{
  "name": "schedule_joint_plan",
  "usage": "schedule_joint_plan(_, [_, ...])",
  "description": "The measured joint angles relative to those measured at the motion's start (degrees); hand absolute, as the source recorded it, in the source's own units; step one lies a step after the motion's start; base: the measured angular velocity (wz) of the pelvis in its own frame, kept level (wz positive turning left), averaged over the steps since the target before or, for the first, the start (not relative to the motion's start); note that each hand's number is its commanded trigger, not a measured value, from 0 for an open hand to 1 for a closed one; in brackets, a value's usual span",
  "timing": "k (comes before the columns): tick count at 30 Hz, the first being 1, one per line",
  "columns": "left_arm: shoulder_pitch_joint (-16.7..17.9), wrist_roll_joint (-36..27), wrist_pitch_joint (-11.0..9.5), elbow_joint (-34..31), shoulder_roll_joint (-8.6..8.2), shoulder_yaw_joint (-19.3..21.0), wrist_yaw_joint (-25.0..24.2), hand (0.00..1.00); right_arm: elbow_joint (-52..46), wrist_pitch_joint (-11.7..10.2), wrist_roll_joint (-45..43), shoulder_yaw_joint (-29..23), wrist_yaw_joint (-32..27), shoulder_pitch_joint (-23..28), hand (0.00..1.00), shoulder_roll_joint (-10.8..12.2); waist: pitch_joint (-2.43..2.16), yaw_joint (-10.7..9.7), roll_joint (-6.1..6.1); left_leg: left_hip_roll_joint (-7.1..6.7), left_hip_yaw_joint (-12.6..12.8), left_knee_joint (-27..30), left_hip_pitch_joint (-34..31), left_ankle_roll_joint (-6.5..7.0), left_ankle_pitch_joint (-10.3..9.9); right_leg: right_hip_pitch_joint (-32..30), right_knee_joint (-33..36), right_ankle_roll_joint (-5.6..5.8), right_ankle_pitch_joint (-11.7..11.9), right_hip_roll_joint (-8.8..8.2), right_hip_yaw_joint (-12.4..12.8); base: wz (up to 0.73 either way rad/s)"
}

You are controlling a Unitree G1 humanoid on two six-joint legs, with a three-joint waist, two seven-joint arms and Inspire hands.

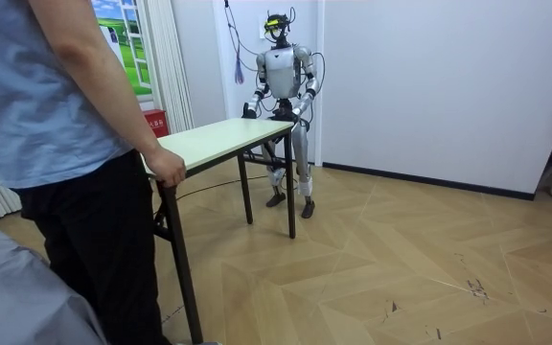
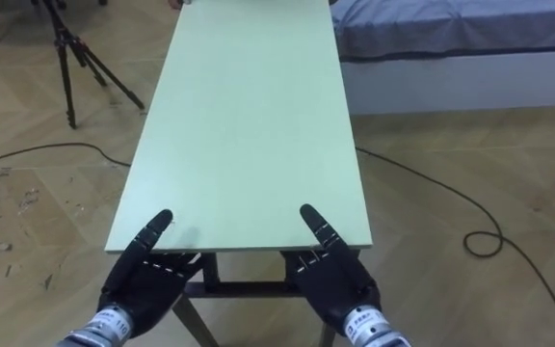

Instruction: Move table with human

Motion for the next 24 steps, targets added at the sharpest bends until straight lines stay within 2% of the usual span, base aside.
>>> schedule_joint_plan(4, [-0.12, 0.18, -0.37, -3.54, -0.24, 0.68, 1.5, 0.0, -0.4, -0.81, 0.02, -0.08, -0.39, -0.35, 0.0, 0.95, 0.02, -0.07, -0.02, 0.0, -0.01, 0.11, -0.97, 0.07, 0.05, -1.15, 0.75, -0.03, 0.02, 0.0, 0.52, -0.05])
schedule_joint_plan(6, [-0.17, 0.13, -1.06, -4.02, -0.93, 0.94, 2.13, 0.0, -0.47, -1.02, 0.01, -0.1, -0.54, -0.34, 0.0, 1.24, 0.02, -0.08, -0.02, -0.02, -0.01, 0.17, -0.97, 0.09, 0.05, -1.11, 0.77, -0.04, 0.02, -0.01, 0.54, -0.02])
schedule_joint_plan(7, [-0.17, 0.13, -1.54, -4.21, -1.42, 1.05, 2.36, 0.21, -0.53, -1.21, 0.02, -0.09, -0.62, -0.34, 0.0, 1.34, 0.05, -0.07, -0.07, -0.01, -0.02, 0.17, -0.98, 0.08, 0.05, -1.1, 0.75, -0.04, 0.02, 0.0, 0.52, 0.0])
schedule_joint_plan(8, [-0.16, 0.14, -1.84, -4.63, -1.63, 1.05, 2.92, 0.53, -0.73, -1.24, 0.24, -0.09, -0.91, -0.34, 0.0, 1.34, 0.07, 0.03, -0.11, -0.01, -0.03, 0.17, -0.98, 0.09, 0.05, -1.12, 0.74, -0.04, 0.02, 0.0, 0.52, 0.0])
schedule_joint_plan(9, [-0.15, 0.18, -1.93, -4.96, -1.66, 1.05, 3.37, 0.64, -0.96, -1.25, 0.55, -0.08, -1.18, -0.33, 0.0, 1.33, 0.12, 0.04, -0.17, -0.01, -0.03, 0.18, -0.98, 0.09, 0.05, -1.15, 0.74, -0.04, 0.02, 0.0, 0.52, 0.0])
schedule_joint_plan(10, [-0.14, 0.18, -2.13, -5.51, -1.77, 1.05, 4.01, 1.0, -1.0, -1.37, 1.17, -0.08, -1.24, -0.33, 0.85, 1.36, 0.24, 0.03, -0.35, -0.01, -0.03, 0.18, -1.04, 0.09, 0.05, -1.25, 0.72, -0.04, 0.02, 0.0, 0.52, 0.0])
schedule_joint_plan(11, [-0.15, 0.18, -2.31, -5.68, -1.9, 1.05, 4.07, 1.0, -1.03, -1.45, 1.22, -0.08, -1.24, -0.33, 1.0, 1.36, 0.31, 0.04, -0.46, -0.01, -0.03, 0.19, -1.08, 0.09, 0.05, -1.48, 0.72, -0.04, 0.02, 0.0, 0.53, 0.0])
schedule_joint_plan(17, [-0.15, 0.18, -2.89, -6.88, -2.14, 1.02, 4.77, 1.0, -1.69, -2.06, 1.24, 0.01, -1.46, -0.33, 1.0, 1.48, 0.45, 0.09, -0.71, 0.0, -0.08, 0.55, -1.86, 0.09, 0.06, -1.93, 0.7, -0.07, 0.04, 0.0, 0.62, 0.0])
schedule_joint_plan(20, [-0.25, 0.68, -2.88, -6.92, -2.55, 0.57, 5.46, 1.0, -1.67, -2.82, 1.2, -0.01, -5.65, -0.44, 1.0, 1.95, 0.45, 0.9, -0.72, -0.01, -0.08, 0.48, -1.87, 0.09, 0.06, -1.94, 0.66, -0.07, 0.04, 0.0, 0.63, 0.0])
schedule_joint_plan(22, [-0.2, 1.6, -2.89, -6.91, -3.09, 0.54, 7.77, 1.0, -1.66, -2.85, 0.79, 0.08, -8.3, -0.18, 1.0, 2.8, 0.52, 1.05, -0.7, -0.03, -0.08, 0.17, -1.92, 0.09, 0.06, -2.02, 0.56, -0.06, 0.04, 0.01, 0.61, 0.0])
schedule_joint_plan(24, [0.02, 1.98, -2.92, -7.0, -3.49, 0.56, 8.34, 1.0, -1.68, -2.87, 0.64, 0.07, -8.6, 0.29, 1.0, 2.82, 0.61, 1.26, -0.73, -0.04, -0.08, 0.08, -1.96, 0.09, 0.06, -2.07, 0.54, -0.06, 0.04, 0.01, 0.62, 0.0])
